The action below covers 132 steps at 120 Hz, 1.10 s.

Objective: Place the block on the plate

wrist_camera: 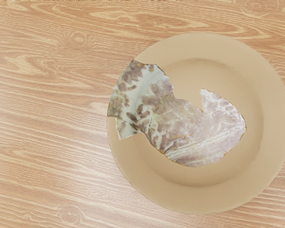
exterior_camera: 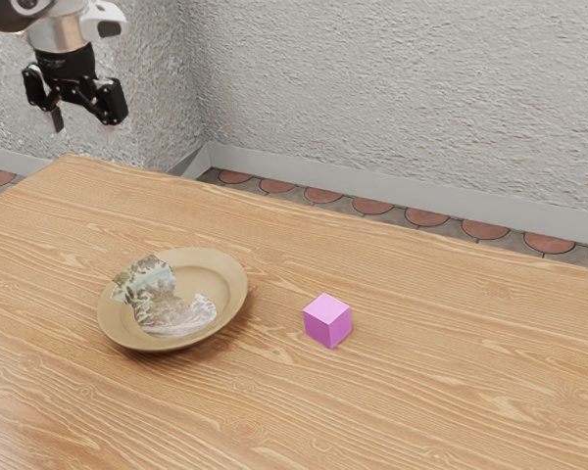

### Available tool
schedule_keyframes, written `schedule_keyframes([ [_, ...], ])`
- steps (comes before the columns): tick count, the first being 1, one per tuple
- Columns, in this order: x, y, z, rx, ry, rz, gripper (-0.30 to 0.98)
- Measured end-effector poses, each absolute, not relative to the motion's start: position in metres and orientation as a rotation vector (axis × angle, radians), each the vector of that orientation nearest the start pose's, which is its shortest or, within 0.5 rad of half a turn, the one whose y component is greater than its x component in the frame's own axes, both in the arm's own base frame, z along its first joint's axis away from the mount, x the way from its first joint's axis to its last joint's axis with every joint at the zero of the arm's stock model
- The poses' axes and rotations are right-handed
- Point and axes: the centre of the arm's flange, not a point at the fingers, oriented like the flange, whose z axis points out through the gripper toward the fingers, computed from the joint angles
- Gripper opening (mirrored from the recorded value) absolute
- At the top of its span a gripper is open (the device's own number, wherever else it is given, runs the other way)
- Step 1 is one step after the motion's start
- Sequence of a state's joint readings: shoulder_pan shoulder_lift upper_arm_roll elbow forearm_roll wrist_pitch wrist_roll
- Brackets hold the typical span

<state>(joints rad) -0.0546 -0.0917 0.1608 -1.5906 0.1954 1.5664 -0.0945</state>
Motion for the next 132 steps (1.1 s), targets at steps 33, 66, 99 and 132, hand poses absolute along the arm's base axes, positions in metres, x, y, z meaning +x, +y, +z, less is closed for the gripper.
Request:
schedule_keyframes([
  [33,0.548,0.036,0.616,-2.938,-0.208,0.028,0.69],
  [66,0.594,-0.079,0.464,-2.985,0.073,0.191,0.69],
  [99,0.624,-0.152,0.383,-3.098,0.166,0.149,0.69],
  [132,0.644,-0.189,0.339,-3.141,0.195,0.066,0.69],
])
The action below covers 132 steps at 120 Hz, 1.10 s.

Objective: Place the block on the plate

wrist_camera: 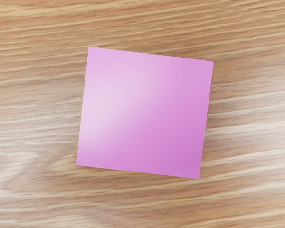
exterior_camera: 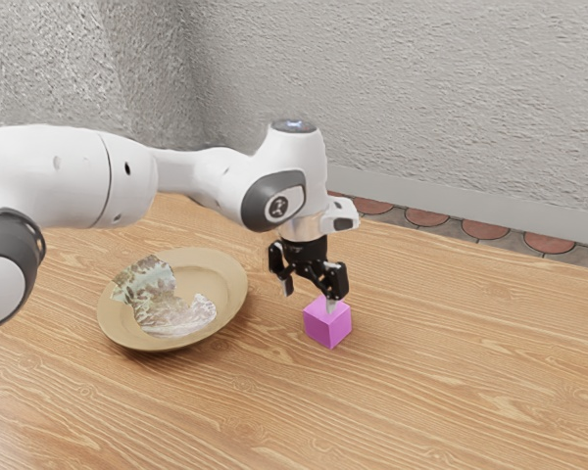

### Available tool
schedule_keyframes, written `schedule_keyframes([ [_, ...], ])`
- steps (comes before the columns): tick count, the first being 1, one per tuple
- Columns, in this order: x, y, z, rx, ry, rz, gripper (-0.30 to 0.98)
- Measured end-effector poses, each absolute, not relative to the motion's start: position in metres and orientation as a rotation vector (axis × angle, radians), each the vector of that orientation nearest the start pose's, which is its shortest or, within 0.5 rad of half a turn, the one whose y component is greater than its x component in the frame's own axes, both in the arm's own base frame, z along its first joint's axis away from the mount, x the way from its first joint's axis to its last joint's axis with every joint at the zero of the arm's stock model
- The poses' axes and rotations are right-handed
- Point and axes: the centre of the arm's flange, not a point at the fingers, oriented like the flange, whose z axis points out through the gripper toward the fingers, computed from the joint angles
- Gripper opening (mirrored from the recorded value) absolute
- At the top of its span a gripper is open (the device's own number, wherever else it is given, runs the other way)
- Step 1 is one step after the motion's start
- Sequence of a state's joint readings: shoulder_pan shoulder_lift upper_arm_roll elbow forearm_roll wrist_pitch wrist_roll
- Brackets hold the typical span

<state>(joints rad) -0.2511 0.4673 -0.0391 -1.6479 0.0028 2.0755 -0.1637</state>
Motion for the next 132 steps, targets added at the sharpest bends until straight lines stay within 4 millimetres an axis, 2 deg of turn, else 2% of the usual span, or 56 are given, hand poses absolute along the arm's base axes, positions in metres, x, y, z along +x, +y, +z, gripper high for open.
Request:
schedule_keyframes([
  [12,0.654,-0.190,0.329,-3.146,0.191,0.042,0.69],
  [55,0.667,-0.188,0.306,-3.151,0.193,0.033,0.69],
  [96,0.670,-0.189,0.277,-3.150,0.200,0.047,0.69],
  [132,0.673,-0.190,0.263,-3.153,0.208,0.026,0.69],
])
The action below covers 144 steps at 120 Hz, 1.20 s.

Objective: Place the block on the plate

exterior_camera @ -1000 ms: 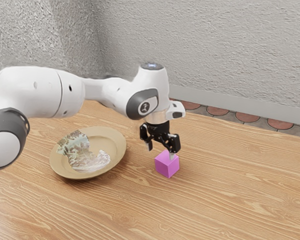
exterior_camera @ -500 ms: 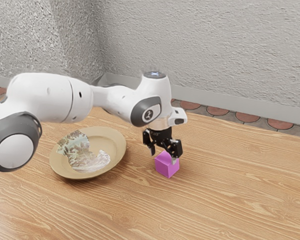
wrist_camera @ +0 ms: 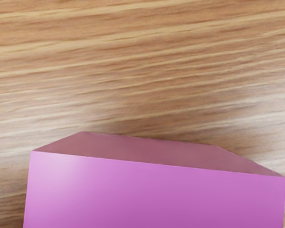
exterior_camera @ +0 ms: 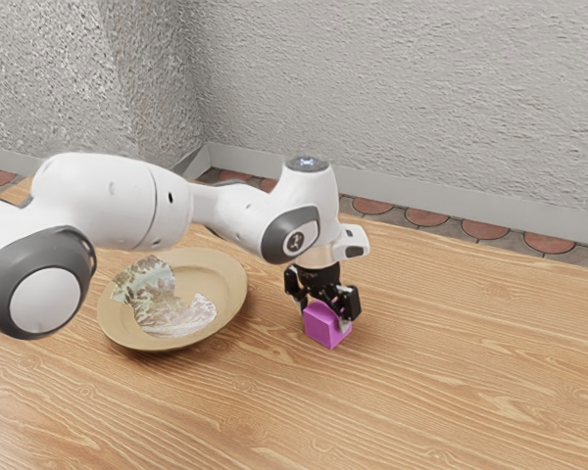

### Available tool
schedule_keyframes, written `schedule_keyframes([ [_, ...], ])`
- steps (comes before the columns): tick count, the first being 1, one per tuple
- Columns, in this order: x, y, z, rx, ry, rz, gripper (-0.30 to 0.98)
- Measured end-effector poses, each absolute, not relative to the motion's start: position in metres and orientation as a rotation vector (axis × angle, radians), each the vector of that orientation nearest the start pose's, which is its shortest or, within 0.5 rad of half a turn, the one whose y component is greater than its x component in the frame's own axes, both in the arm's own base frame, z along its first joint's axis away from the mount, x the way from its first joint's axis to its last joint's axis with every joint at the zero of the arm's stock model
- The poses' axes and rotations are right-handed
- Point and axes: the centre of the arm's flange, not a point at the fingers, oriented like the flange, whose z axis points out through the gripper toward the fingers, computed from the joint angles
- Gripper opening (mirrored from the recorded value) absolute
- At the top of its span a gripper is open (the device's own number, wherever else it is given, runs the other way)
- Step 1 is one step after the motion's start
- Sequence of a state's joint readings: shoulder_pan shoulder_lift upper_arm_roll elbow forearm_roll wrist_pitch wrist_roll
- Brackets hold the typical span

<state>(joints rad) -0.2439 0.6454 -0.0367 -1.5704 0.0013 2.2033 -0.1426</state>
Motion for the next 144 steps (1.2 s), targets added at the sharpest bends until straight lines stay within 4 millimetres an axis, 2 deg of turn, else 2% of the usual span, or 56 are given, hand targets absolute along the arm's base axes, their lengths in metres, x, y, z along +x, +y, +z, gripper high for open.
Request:
schedule_keyframes([
  [11,0.673,-0.190,0.262,-3.153,0.209,0.022,0.68],
  [39,0.674,-0.190,0.264,-3.146,0.224,0.007,0.48],
  [66,0.674,-0.191,0.269,-3.145,0.231,-0.009,0.45],
  [73,0.675,-0.191,0.283,-3.148,0.232,-0.037,0.44],
  [89,0.674,-0.185,0.330,-3.145,0.219,-0.116,0.38],
  [95,0.676,-0.169,0.350,-3.132,0.184,-0.138,0.37],
  [107,0.677,-0.110,0.377,-3.113,0.051,-0.123,0.37],
  [120,0.655,-0.051,0.382,-3.103,-0.086,-0.033,0.37],
  [133,0.630,-0.011,0.384,-3.097,-0.182,0.038,0.38],
  [144,0.620,0.025,0.384,-3.091,-0.270,0.068,0.38],
])
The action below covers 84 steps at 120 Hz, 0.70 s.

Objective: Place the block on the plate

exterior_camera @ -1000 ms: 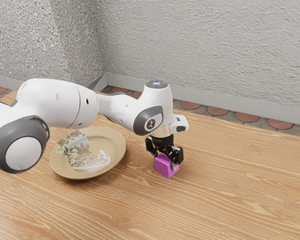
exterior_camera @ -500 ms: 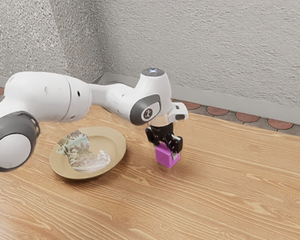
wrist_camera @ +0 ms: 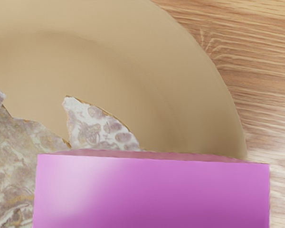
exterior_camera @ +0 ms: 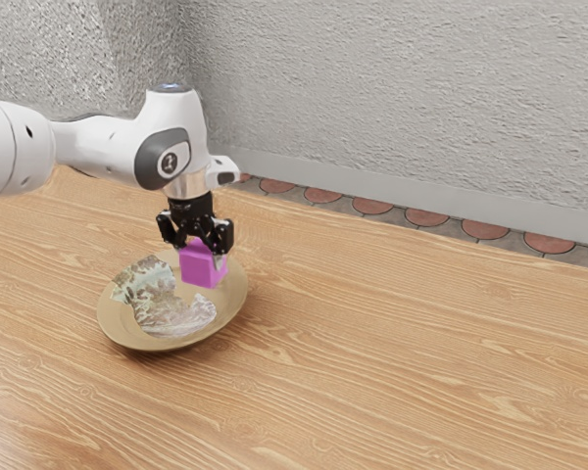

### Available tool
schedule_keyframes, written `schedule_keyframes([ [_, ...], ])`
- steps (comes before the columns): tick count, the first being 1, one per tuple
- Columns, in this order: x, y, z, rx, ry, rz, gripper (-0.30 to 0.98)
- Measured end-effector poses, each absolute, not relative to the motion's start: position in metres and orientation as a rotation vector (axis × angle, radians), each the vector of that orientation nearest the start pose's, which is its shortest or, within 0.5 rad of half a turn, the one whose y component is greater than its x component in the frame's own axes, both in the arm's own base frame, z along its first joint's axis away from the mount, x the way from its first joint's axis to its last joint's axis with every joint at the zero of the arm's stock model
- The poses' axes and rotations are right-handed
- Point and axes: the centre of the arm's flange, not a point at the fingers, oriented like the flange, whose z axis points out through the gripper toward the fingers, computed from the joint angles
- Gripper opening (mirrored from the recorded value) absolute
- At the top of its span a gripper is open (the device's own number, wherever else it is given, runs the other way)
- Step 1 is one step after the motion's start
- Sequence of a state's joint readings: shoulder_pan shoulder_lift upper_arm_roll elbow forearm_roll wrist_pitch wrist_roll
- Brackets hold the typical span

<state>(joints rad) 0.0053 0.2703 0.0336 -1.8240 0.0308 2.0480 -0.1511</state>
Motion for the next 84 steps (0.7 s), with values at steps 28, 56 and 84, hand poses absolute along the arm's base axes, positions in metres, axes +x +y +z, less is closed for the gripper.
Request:
schedule_keyframes([
  [28,0.620,0.102,0.358,-3.085,-0.423,0.134,0.37],
  [56,0.633,0.120,0.340,-3.126,-0.420,0.126,0.46],
  [84,0.629,0.111,0.363,-3.151,-0.363,0.065,0.61],
])
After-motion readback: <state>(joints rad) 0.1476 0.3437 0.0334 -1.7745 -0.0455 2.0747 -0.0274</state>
